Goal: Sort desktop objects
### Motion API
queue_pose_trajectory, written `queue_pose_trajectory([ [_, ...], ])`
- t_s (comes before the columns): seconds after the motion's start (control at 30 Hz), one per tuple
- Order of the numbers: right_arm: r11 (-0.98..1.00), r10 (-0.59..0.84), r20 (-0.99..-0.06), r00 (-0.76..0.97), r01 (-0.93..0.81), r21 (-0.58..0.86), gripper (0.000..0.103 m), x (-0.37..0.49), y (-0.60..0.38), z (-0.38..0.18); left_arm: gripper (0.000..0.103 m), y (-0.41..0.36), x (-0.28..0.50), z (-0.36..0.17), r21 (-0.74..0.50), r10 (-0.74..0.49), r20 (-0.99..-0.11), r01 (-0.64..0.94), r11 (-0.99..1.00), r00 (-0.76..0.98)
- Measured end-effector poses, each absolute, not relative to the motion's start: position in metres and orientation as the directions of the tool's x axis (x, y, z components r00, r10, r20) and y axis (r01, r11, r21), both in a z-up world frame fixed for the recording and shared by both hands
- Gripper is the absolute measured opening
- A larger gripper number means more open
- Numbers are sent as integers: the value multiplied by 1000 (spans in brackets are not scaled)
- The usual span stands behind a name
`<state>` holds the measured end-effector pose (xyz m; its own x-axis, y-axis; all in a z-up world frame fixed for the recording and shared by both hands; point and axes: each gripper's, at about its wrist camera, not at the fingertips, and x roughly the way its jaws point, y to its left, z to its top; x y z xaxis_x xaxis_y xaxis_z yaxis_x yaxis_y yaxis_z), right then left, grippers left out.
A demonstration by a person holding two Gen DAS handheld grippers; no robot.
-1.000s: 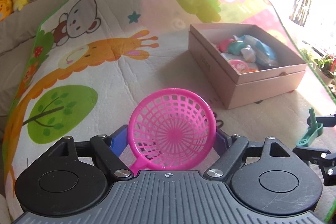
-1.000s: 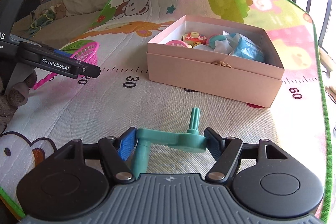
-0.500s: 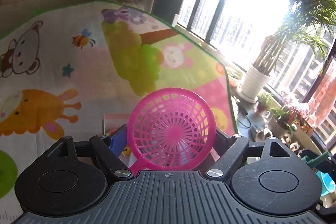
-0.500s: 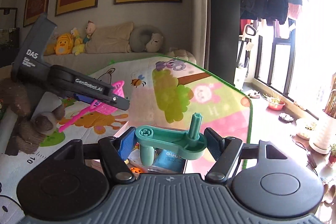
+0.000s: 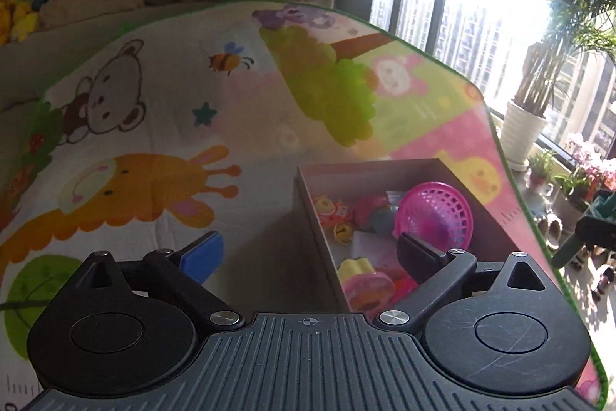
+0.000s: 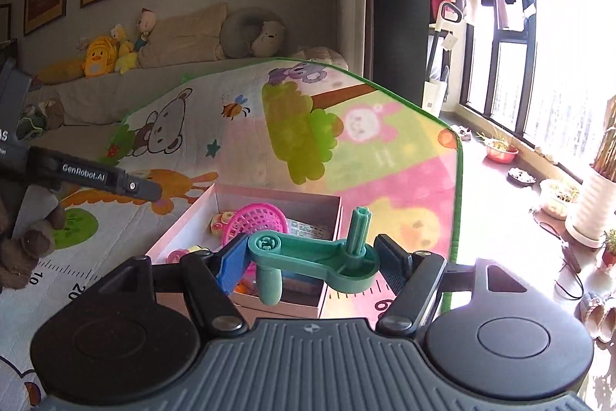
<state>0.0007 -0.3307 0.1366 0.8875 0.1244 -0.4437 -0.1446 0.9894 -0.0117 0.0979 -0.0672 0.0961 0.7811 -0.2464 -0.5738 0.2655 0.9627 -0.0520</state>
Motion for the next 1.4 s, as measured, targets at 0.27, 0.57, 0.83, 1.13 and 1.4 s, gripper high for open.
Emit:
queue_pose_trajectory([
  [0.27,968,239,-395,887,-247,33,76,87,-271,150,101,-47,36,34,12,-177,-642,241,971,746],
  [0.57,998,30,-558,829,-59,-33,83,124,-260,100,103,-10,20,15,3,-87,-643,116,993,761],
  [0.83,998,62,-625,778,-27,65,79,141,-264,79,103,2,17,7,-15,-44,-638,45,999,769],
  [1.13,999,10,-584,812,19,44,79,128,-247,82,103,4,18,2,-49,-92,-641,79,996,762],
  [1.4,993,62,-584,810,8,116,97,31,-239,80,103,-2,21,-2,-17,-73,-666,83,996,743],
])
